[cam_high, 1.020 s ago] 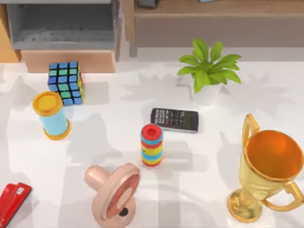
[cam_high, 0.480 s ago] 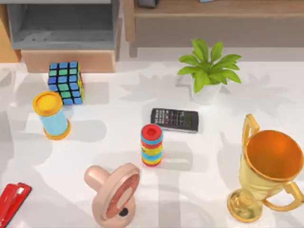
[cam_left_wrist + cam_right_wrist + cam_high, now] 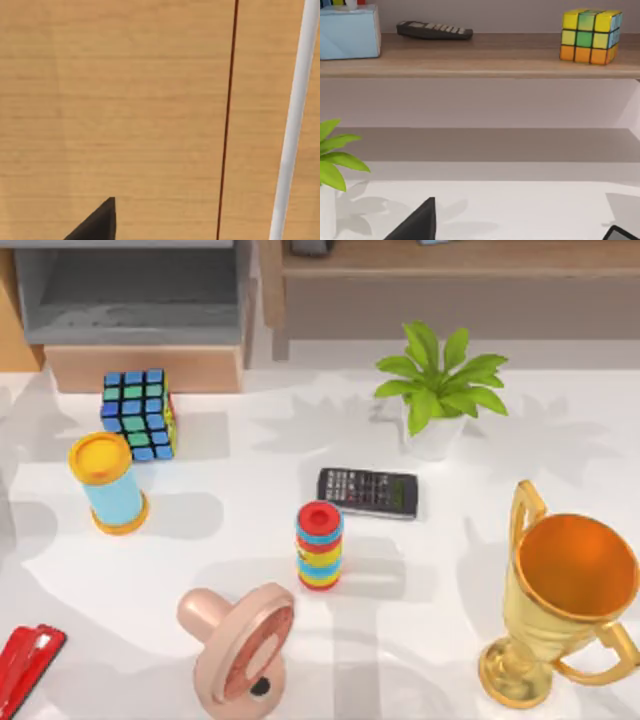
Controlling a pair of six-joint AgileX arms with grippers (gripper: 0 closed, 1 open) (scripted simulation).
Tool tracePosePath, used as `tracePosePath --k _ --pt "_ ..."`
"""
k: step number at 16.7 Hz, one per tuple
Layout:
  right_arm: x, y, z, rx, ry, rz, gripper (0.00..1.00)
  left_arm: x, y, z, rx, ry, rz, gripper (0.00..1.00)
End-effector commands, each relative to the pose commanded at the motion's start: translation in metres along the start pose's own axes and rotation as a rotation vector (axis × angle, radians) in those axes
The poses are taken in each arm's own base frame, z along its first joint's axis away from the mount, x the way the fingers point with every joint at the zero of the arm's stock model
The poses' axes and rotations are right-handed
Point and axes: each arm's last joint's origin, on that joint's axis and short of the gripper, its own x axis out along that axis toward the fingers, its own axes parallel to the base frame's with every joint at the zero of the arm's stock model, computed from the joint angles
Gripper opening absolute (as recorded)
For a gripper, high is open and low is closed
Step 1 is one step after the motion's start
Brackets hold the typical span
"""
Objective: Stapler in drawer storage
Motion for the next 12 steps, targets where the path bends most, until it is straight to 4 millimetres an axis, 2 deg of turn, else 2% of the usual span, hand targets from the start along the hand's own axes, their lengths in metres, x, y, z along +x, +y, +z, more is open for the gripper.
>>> tracePosePath --k 3,9,12 --pt "0.000 0.000 0.000 0.000 0.000 0.000 1.00 0.001 0.000 0.002 -0.002 -0.003 -0.003 1.00" --pt "0.000 0.000 0.000 0.000 0.000 0.000 1.00 0.023 0.000 0.000 0.000 0.000 0.000 1.00" --pt "0.000 0.000 0.000 0.000 0.000 0.000 1.00 0.025 0.000 0.000 0.000 0.000 0.000 1.00"
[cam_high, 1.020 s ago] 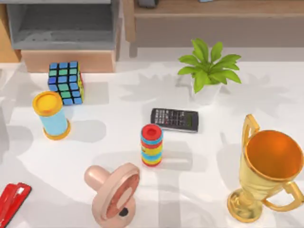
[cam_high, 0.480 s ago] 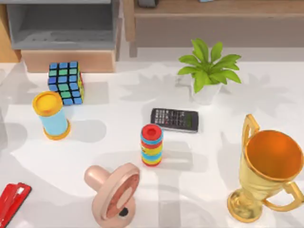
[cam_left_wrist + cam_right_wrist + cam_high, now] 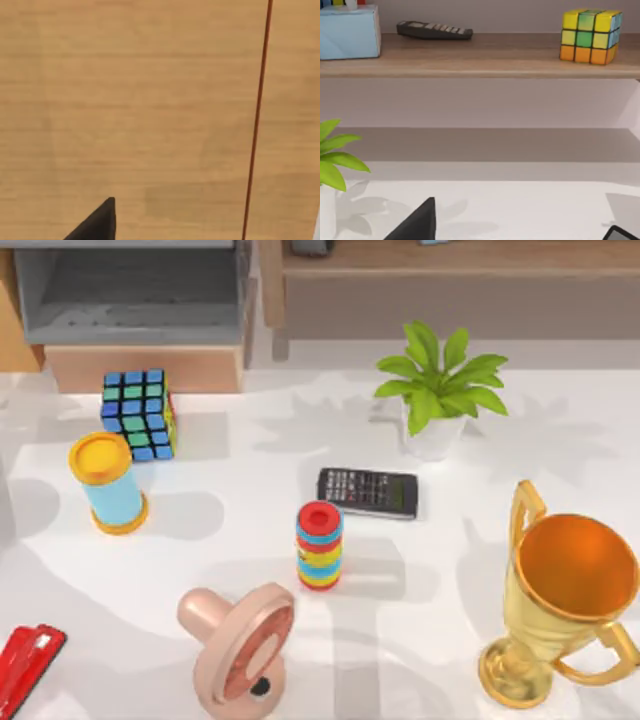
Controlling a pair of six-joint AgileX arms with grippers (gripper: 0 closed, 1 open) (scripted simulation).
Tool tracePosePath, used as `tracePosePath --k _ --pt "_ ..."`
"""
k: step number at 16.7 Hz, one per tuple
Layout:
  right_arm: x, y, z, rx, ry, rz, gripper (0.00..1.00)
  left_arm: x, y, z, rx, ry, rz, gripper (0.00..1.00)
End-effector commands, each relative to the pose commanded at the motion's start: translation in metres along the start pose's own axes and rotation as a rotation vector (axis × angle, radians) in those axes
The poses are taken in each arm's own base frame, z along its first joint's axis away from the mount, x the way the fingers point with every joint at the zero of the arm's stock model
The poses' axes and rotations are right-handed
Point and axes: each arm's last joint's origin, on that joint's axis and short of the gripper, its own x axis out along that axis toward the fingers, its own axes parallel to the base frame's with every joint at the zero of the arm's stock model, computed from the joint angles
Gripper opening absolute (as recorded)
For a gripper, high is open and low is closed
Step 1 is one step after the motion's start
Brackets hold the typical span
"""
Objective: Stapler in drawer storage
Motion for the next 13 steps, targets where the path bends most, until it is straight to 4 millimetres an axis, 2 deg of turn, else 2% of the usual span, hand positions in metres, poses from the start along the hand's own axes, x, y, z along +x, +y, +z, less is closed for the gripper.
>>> tracePosePath --k 1,13 --pt "0.0000 0.0000 0.0000 0.000 0.000 0.000 1.00 0.0000 0.0000 0.0000 0.000 0.000 0.000 1.00" --pt "0.0000 0.0000 0.0000 0.000 0.000 0.000 1.00 0.0000 0.0000 0.0000 0.000 0.000 0.000 0.10"
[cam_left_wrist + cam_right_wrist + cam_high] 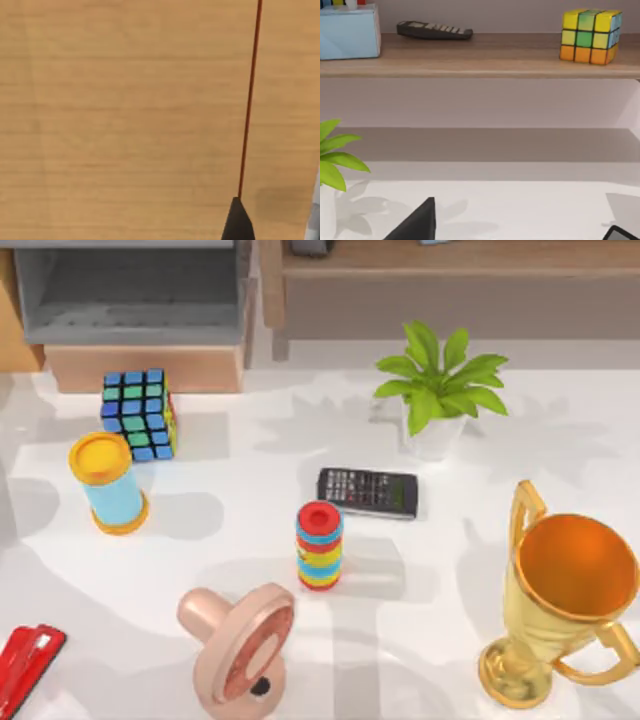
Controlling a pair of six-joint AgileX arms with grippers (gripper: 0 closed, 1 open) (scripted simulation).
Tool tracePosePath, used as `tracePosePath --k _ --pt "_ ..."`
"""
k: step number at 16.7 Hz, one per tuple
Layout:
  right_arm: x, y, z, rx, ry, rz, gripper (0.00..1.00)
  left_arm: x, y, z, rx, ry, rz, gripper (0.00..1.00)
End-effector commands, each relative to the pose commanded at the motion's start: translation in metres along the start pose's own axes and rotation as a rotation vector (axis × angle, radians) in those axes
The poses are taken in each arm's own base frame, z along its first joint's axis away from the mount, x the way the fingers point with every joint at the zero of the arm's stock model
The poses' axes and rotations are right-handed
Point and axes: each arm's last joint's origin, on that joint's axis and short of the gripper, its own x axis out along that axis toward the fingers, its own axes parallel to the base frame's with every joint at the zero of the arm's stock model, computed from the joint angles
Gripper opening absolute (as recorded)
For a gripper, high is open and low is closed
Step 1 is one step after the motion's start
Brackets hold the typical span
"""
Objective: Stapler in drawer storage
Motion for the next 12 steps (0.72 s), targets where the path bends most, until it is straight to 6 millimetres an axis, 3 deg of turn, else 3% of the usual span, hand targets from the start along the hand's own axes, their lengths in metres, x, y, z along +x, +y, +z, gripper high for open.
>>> tracePosePath --k 2,12 --pt "0.0000 0.0000 0.0000 0.000 0.000 0.000 1.00 0.0000 0.0000 0.0000 0.000 0.000 0.000 0.00" --pt "0.0000 0.0000 0.0000 0.000 0.000 0.000 1.00 -0.0027 -0.0049 -0.0012 -0.014 0.003 -0.018 0.00"
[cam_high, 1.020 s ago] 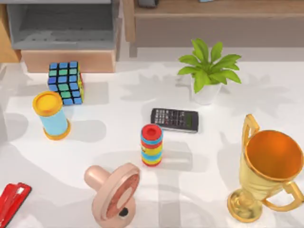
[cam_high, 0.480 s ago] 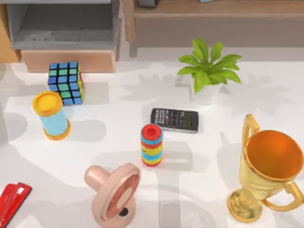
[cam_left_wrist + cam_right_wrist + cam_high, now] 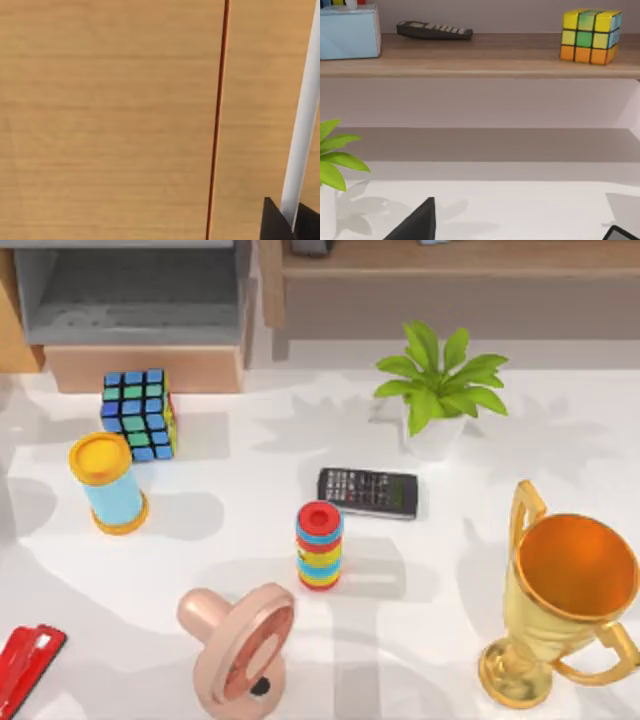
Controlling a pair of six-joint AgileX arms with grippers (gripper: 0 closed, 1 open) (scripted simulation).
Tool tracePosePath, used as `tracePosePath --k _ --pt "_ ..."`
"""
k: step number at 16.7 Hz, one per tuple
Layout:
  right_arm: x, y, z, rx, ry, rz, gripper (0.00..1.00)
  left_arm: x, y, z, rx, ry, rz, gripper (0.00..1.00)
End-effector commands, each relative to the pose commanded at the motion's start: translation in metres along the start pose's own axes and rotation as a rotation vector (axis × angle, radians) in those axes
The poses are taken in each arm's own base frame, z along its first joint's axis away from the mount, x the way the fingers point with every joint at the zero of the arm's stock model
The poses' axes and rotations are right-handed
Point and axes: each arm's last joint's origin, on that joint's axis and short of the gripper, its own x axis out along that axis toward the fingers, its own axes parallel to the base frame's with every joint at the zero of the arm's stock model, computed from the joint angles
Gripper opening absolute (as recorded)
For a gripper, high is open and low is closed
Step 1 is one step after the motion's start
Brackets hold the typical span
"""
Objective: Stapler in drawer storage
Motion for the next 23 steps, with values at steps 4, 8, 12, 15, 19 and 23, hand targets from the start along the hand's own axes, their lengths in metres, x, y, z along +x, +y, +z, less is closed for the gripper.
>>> tracePosePath --k 4,8,12,15,19,23 --pt "0.000 0.000 0.000 0.000 0.000 0.000 1.00 -0.012 0.000 -0.001 0.000 0.001 0.000 0.00" --pt "0.000 0.000 0.000 0.000 0.000 0.000 1.00 -0.025 0.000 -0.001 0.000 0.001 0.000 0.00" --pt "0.000 0.000 0.000 0.000 0.000 0.000 1.00 -0.037 -0.001 -0.001 -0.001 0.000 0.000 0.00" --pt "0.000 0.000 0.000 0.000 0.000 0.000 1.00 -0.047 -0.001 -0.001 -0.001 0.000 0.000 0.00" --pt "0.000 0.000 0.000 0.000 0.000 0.000 1.00 -0.060 -0.001 0.000 0.001 0.000 0.000 0.00" --pt "0.000 0.000 0.000 0.000 0.000 0.000 1.00 -0.062 -0.001 0.000 0.001 0.000 0.000 0.00"
